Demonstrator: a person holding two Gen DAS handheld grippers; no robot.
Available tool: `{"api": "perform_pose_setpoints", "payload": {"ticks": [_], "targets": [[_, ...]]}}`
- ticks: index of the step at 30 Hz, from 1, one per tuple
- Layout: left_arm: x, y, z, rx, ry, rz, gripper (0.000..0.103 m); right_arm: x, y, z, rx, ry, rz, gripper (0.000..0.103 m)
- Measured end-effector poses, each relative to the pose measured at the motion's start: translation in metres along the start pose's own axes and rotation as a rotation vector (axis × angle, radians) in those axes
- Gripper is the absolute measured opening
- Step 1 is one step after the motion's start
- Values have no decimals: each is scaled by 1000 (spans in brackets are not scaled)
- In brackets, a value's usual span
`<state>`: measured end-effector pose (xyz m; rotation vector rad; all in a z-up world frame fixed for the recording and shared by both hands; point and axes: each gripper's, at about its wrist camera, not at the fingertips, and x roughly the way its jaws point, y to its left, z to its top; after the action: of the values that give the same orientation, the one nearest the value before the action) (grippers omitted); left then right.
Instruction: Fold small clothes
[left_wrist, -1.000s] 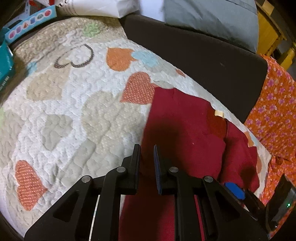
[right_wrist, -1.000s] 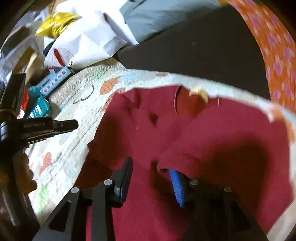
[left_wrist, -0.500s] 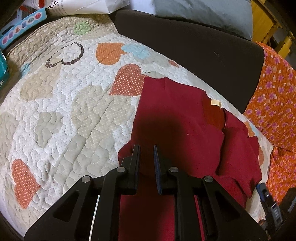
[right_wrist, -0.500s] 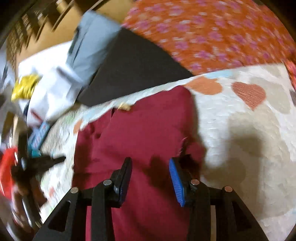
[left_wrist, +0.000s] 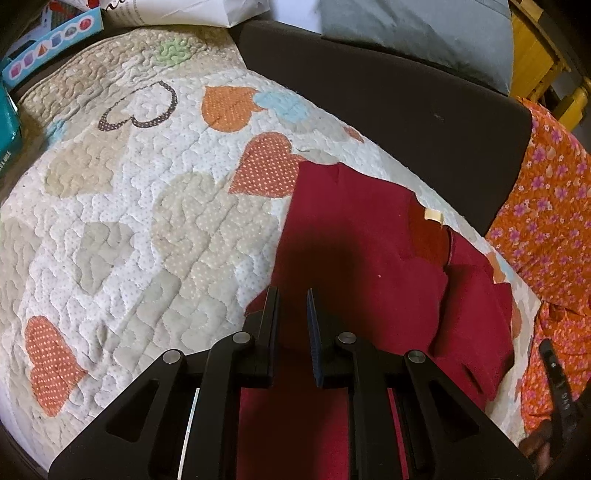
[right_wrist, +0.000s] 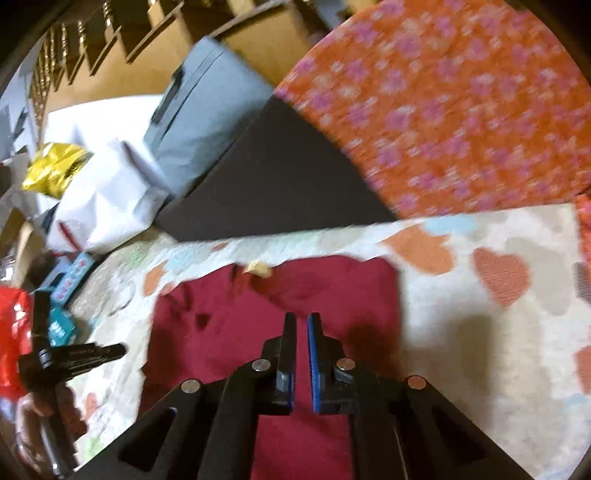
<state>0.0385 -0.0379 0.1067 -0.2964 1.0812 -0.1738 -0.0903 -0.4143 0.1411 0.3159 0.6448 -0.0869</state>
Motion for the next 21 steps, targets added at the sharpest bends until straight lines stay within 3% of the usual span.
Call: {"api": "perform_pose_setpoints", "payload": {"ticks": [1, 2, 4, 6, 7, 8, 13, 14, 18, 19, 20, 21], "targets": [[-1, -1, 0, 4, -3, 0, 13, 0, -9, -3, 9, 8, -29, 44], [-2, -3, -1, 10, -7, 1, 13, 5, -17, -8, 34, 33, -35, 57], [-4, -6, -2, 22, -16, 3, 13, 21, -28, -14, 65, 121, -5, 57], [-5, -6, -2, 26, -17, 8, 13, 41, -30, -22, 55, 212, 19, 36], [-5, -5, -1, 20, -16, 6, 13, 45, -29, -23, 45, 229, 6, 14], [-6, -2, 0, 11, -15, 1, 13, 42, -24, -22, 40, 207, 11, 6], [-8, 15, 7, -68, -20, -22, 12, 27, 32, 10, 26, 122, 245, 6], [-8, 17, 7, -79, -15, -35, 12, 30, 56, 20, 28, 116, 339, 6], [-4, 26, 8, -115, 4, -75, 12, 48, 126, 39, 37, 125, 572, 8], [-4, 30, 9, -132, 9, -84, 12, 50, 135, 40, 39, 129, 600, 15], [-4, 34, 9, -152, 11, -96, 12, 49, 139, 41, 46, 117, 617, 33], [-4, 38, 10, -172, 14, -106, 17, 45, 137, 39, 65, 93, 639, 42]]}}
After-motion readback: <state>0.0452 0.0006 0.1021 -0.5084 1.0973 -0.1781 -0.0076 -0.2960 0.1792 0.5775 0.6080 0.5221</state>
